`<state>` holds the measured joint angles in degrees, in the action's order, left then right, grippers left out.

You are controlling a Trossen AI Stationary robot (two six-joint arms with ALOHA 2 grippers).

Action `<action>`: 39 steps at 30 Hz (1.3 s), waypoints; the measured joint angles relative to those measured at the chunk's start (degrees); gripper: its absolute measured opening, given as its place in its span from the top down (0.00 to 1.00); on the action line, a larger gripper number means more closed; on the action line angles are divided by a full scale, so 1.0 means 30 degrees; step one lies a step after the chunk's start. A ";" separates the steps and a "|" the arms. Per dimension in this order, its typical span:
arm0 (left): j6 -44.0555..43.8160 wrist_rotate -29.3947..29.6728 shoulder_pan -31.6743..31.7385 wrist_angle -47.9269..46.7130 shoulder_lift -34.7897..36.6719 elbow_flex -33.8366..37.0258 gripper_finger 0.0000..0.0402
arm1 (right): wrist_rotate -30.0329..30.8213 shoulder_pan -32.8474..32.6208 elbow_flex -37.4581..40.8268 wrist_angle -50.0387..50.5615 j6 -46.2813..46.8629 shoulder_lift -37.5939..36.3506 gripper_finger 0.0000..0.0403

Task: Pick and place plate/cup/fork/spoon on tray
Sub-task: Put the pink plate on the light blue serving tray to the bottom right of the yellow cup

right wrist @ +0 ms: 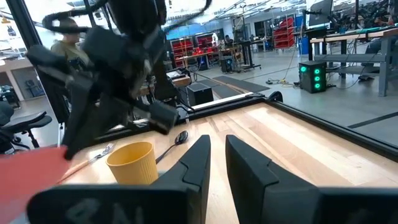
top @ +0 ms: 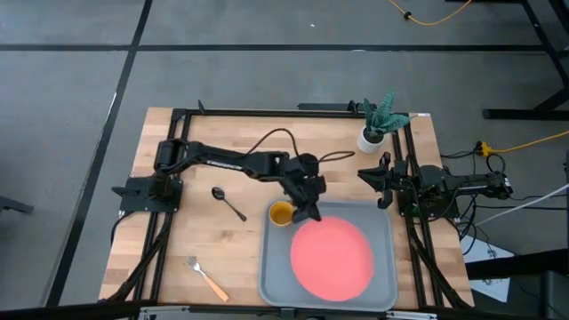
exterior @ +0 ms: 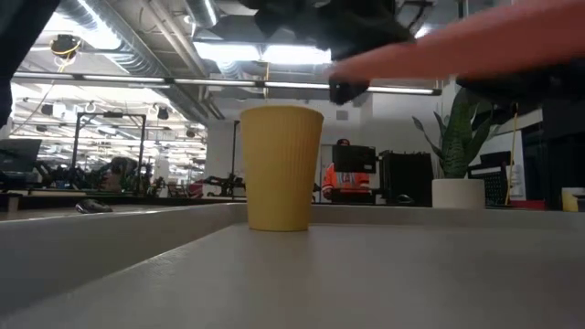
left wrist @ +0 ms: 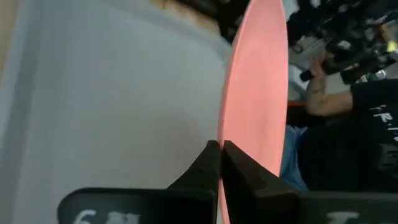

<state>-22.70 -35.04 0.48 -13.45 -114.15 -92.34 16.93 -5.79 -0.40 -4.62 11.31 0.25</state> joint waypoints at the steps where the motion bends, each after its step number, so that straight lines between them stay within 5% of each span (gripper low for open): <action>1: 0.0201 0.0080 0.0080 -0.0003 0.0021 -0.0132 1.00 | 0.0000 -0.0005 0.0000 0.0000 0.0000 0.0000 0.86; 23: 0.0076 -0.0464 0.1266 0.0568 -0.2281 -0.0164 1.00 | -0.0002 -0.0005 0.0000 -0.0250 -0.0877 -0.0015 0.86; 39: 0.0206 0.1995 0.1215 0.1035 -0.2507 -0.0172 0.91 | -0.0007 0.0001 0.0000 -0.0146 -0.0864 -0.0015 0.86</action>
<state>-22.09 -29.06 4.12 -10.35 -121.67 -92.86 16.91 -5.78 -0.40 -5.06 8.72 0.21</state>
